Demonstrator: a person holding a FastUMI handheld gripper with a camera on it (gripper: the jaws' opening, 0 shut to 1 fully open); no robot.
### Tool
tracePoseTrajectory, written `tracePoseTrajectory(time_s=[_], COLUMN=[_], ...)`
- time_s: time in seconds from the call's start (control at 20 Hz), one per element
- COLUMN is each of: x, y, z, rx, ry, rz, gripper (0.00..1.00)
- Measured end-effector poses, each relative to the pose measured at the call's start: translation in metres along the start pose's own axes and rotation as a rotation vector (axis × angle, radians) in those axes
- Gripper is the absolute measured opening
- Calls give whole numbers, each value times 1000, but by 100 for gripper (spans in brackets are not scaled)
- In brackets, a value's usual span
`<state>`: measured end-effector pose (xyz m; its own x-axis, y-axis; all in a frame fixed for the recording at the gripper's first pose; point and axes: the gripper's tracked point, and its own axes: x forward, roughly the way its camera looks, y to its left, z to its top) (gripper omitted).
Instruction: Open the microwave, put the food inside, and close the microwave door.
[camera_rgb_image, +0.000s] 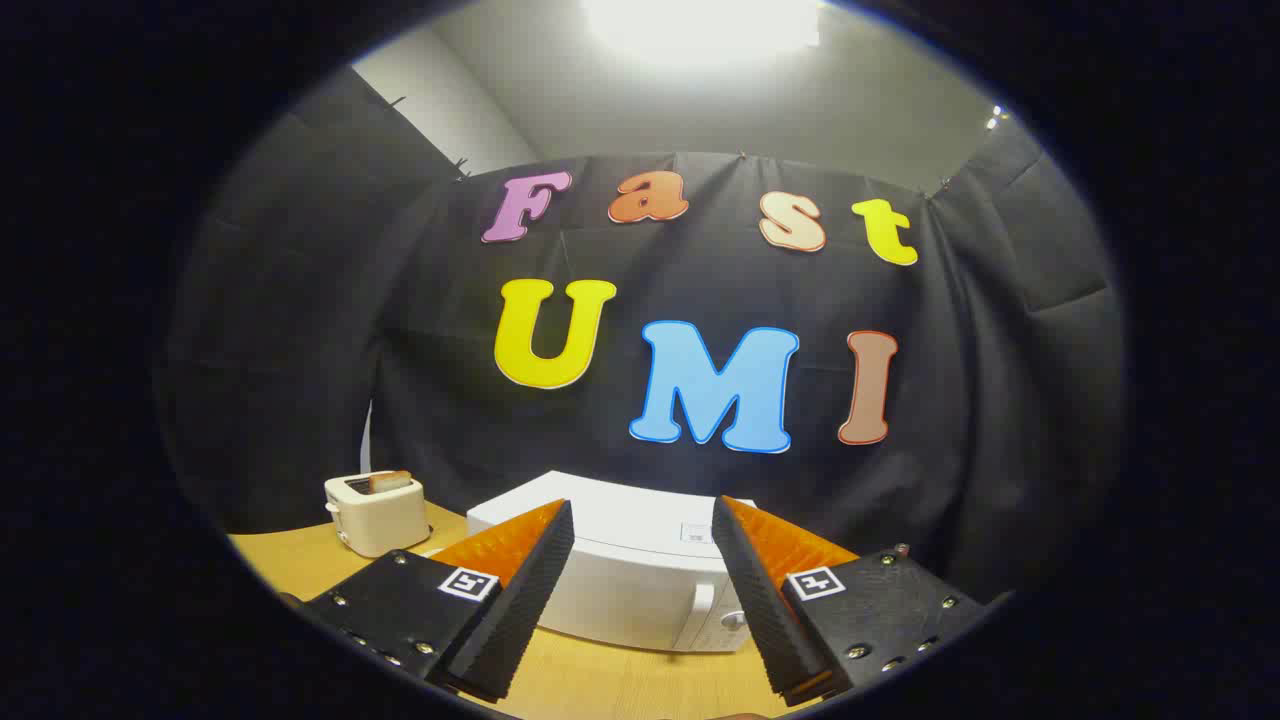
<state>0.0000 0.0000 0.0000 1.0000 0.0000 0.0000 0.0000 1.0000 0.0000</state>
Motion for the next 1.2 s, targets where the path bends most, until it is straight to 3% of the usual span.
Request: tracePoseTrajectory(time_s=[0.55, 0.75, 0.95, 1.2], x=[65, 67, 65, 66], y=[-16, -17, -29, -28], z=[-51, -54, -62, -111], rx=[95, 124, 109, 116], ry=[92, 70, 42, 75], rz=[-67, -52, -101, -67], gripper=[90, 90, 90, 90])
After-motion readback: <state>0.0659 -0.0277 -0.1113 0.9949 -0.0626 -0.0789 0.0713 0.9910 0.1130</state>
